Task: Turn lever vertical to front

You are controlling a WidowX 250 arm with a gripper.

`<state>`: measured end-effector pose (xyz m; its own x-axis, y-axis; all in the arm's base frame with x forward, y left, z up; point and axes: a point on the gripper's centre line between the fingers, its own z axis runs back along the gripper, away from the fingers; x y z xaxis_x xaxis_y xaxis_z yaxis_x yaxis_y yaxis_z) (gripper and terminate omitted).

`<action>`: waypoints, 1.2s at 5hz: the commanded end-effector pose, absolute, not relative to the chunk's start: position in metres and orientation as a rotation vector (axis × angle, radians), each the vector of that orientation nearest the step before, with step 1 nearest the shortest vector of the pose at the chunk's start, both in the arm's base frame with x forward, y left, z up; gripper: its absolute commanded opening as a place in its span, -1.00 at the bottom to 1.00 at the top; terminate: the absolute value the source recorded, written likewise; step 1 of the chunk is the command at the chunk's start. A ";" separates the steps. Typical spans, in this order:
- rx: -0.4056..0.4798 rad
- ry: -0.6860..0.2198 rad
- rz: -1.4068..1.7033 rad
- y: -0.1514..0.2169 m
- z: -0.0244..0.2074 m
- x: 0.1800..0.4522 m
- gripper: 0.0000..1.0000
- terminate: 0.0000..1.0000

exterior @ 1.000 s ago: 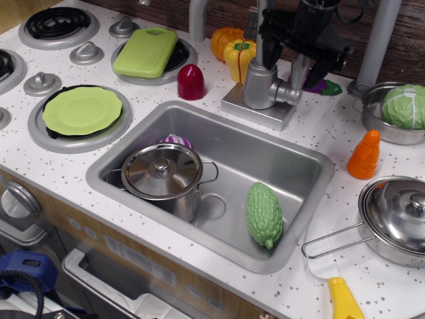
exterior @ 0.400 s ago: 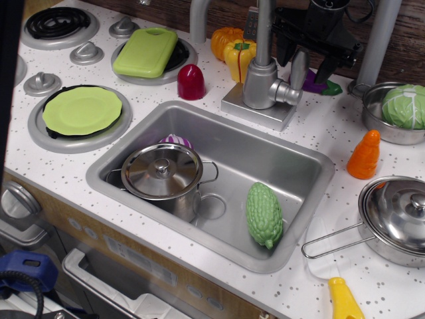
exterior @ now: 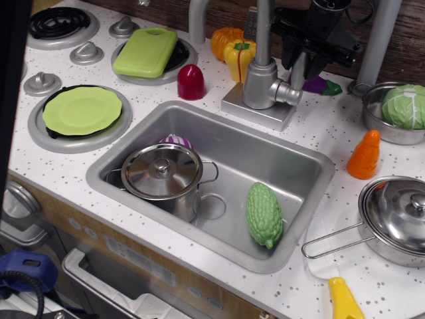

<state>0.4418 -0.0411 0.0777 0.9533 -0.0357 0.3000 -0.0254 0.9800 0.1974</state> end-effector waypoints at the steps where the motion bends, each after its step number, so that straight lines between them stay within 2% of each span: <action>1: 0.129 -0.316 0.087 -0.051 0.099 0.423 -1.00 -1.00; 2: 0.091 -0.290 0.125 -0.048 0.087 0.407 -1.00 -1.00; 3: 0.099 -0.281 0.149 -0.050 0.078 0.395 -1.00 -1.00; 4: 0.071 -0.271 0.160 -0.053 0.066 0.387 -1.00 -1.00; 6: 0.053 -0.272 0.167 -0.057 0.046 0.383 -1.00 -1.00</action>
